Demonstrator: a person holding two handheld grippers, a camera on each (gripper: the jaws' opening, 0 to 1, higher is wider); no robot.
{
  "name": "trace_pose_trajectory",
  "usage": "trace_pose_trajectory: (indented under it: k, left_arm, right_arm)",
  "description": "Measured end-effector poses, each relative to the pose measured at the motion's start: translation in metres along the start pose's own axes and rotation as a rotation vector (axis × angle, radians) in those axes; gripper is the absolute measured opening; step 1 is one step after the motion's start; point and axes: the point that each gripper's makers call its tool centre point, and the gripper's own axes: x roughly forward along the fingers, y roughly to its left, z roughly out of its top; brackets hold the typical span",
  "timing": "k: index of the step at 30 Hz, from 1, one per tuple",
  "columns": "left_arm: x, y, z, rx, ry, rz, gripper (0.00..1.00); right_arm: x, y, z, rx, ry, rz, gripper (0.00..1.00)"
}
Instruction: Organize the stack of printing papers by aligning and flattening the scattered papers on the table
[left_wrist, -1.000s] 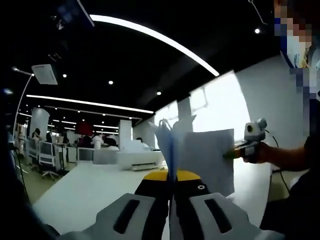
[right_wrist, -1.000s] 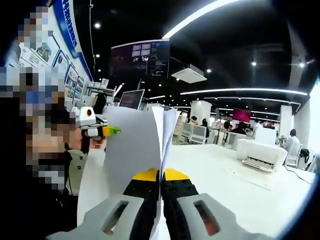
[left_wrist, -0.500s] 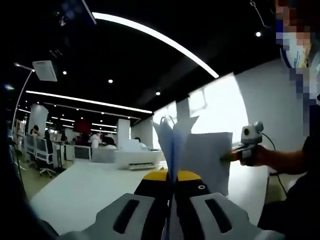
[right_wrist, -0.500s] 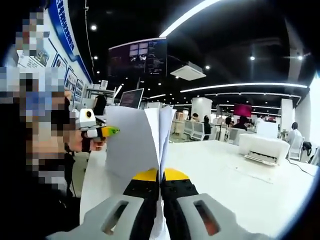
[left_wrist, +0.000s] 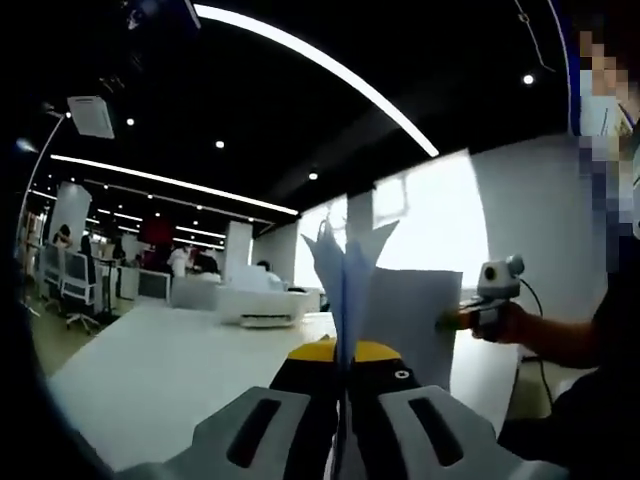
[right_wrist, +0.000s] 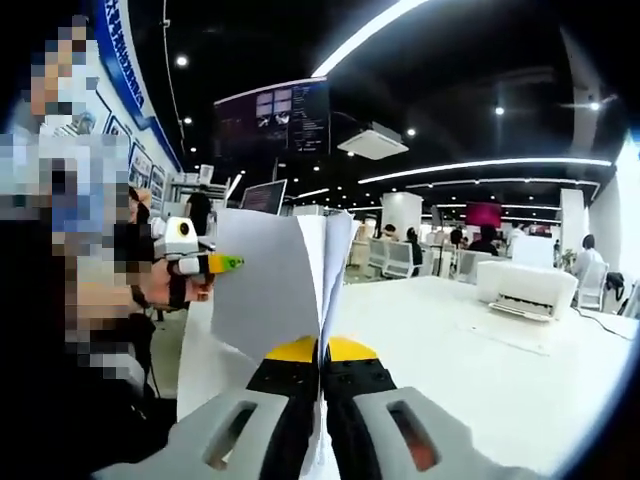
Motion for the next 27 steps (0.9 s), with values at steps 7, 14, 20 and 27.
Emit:
trace_pose_trajectory:
  k: [7,14,20,27]
  left_arm:
    - [0.007,-0.006,0.008,-0.079,-0.012,-0.037,0.06]
    - [0.020,-0.014,0.000,-0.204,0.039,-0.064,0.06]
    - [0.030,-0.017,-0.003,-0.296,0.077,-0.089,0.06]
    - [0.049,-0.017,-0.026,-0.373,0.197,-0.099,0.06]
  right_arm:
    - [-0.016,-0.007,0.009,0.079,-0.001,-0.017,0.00]
    - [-0.037,-0.008,0.016,0.172,0.004,-0.045,0.00]
    - [-0.050,-0.008,0.021,0.305,-0.029,-0.015,0.00]
    - [-0.057,-0.014,-0.001,0.483,0.044,-0.033,0.00]
